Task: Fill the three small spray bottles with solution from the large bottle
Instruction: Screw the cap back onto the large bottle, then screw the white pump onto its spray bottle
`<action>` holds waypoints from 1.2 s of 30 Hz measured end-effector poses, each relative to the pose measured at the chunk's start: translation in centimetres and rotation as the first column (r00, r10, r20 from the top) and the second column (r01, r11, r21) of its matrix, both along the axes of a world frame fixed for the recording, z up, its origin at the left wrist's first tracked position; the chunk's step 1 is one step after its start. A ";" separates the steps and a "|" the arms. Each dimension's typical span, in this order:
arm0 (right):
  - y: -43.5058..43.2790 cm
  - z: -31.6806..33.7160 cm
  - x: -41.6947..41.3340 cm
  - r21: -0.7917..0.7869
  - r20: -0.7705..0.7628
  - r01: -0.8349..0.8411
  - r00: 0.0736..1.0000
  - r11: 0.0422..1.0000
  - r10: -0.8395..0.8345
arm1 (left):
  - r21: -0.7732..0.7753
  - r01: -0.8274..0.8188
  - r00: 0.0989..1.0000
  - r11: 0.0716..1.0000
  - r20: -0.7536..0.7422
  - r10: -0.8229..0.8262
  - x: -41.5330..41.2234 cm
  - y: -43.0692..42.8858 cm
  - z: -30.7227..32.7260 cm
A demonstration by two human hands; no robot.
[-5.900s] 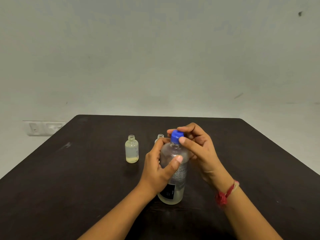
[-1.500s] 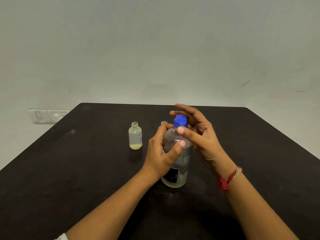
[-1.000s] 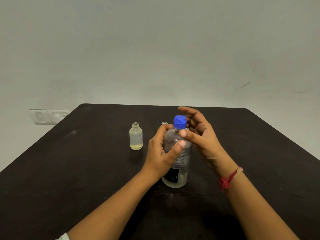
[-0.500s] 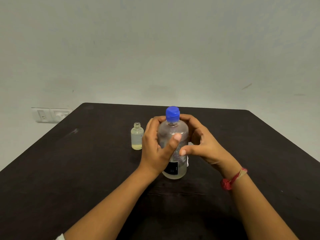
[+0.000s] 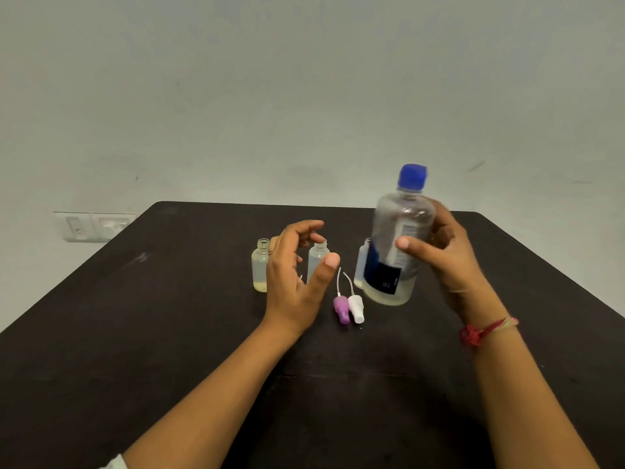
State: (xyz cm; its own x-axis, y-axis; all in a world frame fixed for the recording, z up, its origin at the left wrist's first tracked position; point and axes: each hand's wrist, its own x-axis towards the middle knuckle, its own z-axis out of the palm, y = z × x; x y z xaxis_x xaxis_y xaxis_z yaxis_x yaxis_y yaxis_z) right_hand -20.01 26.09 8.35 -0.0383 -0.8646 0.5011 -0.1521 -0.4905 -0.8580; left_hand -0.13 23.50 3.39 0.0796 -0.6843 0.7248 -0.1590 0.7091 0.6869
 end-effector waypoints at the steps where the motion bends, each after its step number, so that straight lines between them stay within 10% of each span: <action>1: -0.1 -0.1 -0.7 -0.012 0.028 0.064 0.998 0.998 -0.064 | 0.008 -0.014 1.000 1.000 0.015 0.014 0.0 0.0 -0.1; 13: -2.7 -4.4 -4.5 -0.010 0.091 0.540 0.838 0.841 -0.537 | 0.026 -0.058 0.986 0.998 0.159 0.054 -0.4 0.0 -1.0; 36: -2.8 -4.5 -5.6 0.045 -0.059 0.677 0.736 0.735 -0.675 | 0.016 -0.063 0.971 0.998 0.233 0.058 -0.7 -0.2 -1.4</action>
State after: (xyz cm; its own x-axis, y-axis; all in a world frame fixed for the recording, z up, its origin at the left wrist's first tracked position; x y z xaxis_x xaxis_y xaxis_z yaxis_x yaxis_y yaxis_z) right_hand -25.59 23.30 3.84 -0.6071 -0.6456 0.4633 -0.4552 -0.1954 -0.8687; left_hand -0.85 23.29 2.02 -0.0472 -0.7001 0.7125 -0.3578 0.6778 0.6423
